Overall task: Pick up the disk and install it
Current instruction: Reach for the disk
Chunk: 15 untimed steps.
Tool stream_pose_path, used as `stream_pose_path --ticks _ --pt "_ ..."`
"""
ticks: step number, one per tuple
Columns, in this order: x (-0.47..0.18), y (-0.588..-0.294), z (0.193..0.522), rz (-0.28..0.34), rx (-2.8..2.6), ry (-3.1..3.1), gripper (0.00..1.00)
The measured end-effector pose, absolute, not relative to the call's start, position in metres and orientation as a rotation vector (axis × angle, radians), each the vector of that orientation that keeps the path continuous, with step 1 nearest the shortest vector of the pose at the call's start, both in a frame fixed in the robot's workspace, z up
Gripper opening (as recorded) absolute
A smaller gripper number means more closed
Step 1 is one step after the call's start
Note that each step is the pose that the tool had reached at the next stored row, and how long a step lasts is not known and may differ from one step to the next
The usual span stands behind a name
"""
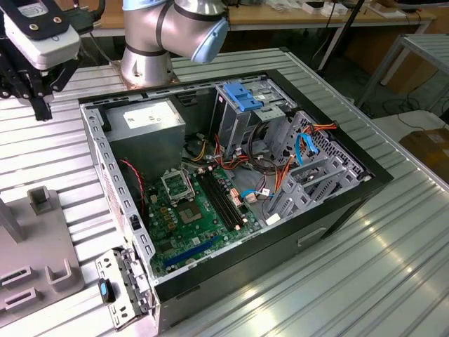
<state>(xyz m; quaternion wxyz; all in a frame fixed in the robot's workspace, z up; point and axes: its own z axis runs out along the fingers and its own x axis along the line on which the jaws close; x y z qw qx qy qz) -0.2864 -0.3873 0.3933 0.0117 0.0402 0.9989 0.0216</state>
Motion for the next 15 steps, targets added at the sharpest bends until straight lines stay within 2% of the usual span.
stream_pose_path --ticks 15 --pt "-0.343 -0.382 0.393 0.067 0.125 3.115 0.11"
